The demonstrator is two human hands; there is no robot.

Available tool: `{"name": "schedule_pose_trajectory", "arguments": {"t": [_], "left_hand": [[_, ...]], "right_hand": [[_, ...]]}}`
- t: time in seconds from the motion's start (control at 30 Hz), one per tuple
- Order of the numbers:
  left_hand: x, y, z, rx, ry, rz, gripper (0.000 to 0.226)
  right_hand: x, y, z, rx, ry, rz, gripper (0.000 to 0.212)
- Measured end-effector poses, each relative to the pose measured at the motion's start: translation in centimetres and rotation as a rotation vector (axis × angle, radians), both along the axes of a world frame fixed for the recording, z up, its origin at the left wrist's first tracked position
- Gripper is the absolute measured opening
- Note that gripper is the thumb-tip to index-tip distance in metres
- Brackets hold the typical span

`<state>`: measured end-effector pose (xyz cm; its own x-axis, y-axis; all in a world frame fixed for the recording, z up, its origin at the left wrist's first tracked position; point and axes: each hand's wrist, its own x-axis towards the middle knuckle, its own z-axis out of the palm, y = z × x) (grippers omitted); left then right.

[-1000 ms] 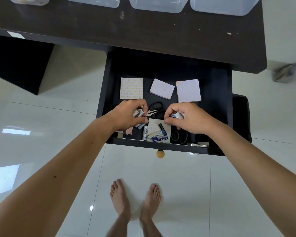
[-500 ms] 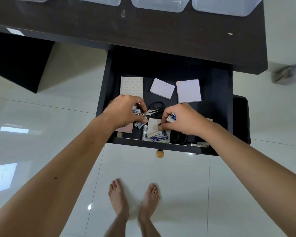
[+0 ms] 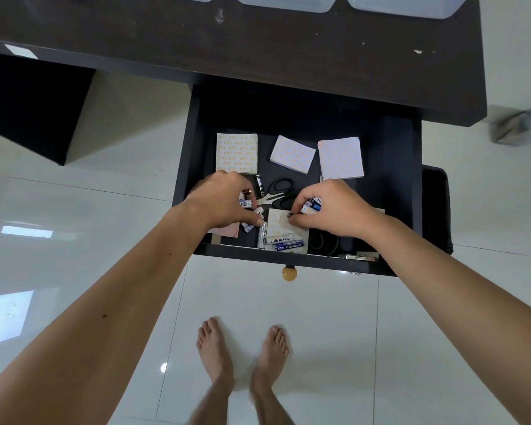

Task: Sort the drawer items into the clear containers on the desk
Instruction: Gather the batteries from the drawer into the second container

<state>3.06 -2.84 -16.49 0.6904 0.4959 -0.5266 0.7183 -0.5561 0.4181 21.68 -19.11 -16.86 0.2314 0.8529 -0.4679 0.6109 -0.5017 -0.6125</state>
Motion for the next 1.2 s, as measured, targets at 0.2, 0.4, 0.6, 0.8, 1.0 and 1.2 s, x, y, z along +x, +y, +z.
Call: {"name": "schedule_pose_trajectory", "arguments": {"t": [0.2,0.4,0.6,0.8,1.0,1.2], "left_hand": [[-0.1,-0.3,-0.3,-0.04,-0.122,-0.076,0.021],[0.1,-0.5,-0.2,-0.146,-0.316,0.02,0.018],[0.1,-0.5,0.0,-0.208,-0.342,0.13,0.013],[-0.2,-0.2,-0.2,-0.241,-0.39,0.083,0.034],[-0.2,-0.2,-0.3,-0.23,-0.399,0.098,0.011],[-0.1,0.1,-0.7,-0.132,-0.335,0.175,0.013]], "right_hand": [[0.4,-0.3,0.7,0.08,0.053,-0.065,0.013],[0.5,-0.3,0.9,0.045,0.105,-0.058,0.028],[0.1,-0.2,0.9,-0.016,0.205,-0.01,0.016],[-0.6,0.5,0.8,-0.075,0.134,0.159,0.02],[-1.4,0.8,0.0,-0.126,0.073,0.217,0.03],[-1.3,0.7,-0.6,-0.073,0.051,0.223,0.023]]}}
